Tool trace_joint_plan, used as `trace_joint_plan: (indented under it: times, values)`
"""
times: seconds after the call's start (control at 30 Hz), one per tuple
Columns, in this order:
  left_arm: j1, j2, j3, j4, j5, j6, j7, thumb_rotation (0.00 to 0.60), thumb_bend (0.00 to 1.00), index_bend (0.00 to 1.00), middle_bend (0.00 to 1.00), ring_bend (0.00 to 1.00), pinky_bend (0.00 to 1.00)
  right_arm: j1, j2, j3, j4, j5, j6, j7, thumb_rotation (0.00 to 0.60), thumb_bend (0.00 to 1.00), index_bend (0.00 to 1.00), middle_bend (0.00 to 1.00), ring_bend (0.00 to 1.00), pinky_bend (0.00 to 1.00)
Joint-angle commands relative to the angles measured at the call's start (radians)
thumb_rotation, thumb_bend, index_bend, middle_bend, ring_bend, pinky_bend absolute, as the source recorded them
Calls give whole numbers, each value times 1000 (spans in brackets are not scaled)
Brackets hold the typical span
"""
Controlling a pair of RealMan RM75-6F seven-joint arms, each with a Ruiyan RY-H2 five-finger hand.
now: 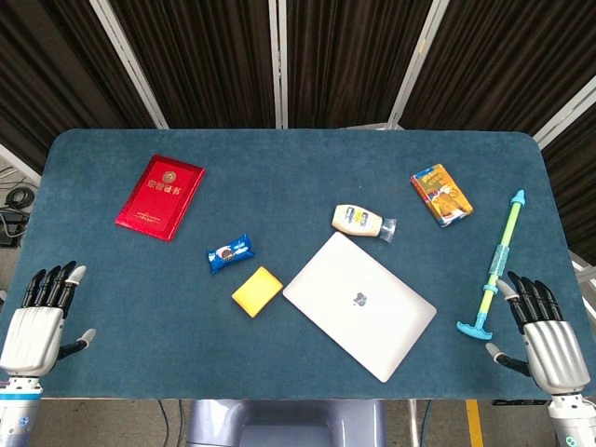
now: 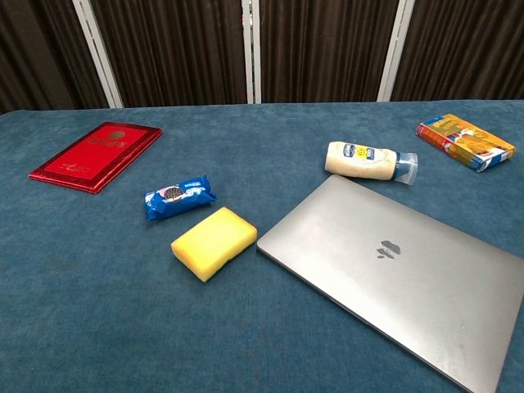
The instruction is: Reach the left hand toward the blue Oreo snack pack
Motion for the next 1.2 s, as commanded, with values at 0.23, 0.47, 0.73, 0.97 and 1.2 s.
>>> trace_joint_plan:
  times: [0.23,0.47,0.73,0.97,1.2]
  values:
    - [-5,-3,-3,4,-4,-7,-2,600,187,0,0,0,0,2,-4,-3,2,-1,-7,-8,600,65,71,0,0,0]
    - [-6,-4,-2,3,-5,-8,-2,600,187,0,0,0,0,3,-1,-4,-2,-2,-9,-5,600,65,71,0,0,0]
    - [-76,-19,-37,-12,-22,-98,-21,600,352,0,508,477,398,7,-4,3,3,9,-14,0,600,65,71,0,0,0]
    - [-198,-25,-103,-35,-135,-283,-8,600,812,0,706,658,519,9,-3,8,9,16,-14,12,600,65,72,0,0,0]
    - [-408,-78,-171,-21,-464,-584,148,600,878,0,714,665,524,12,2,17,24,42,-25,45,600,66,71,0,0,0]
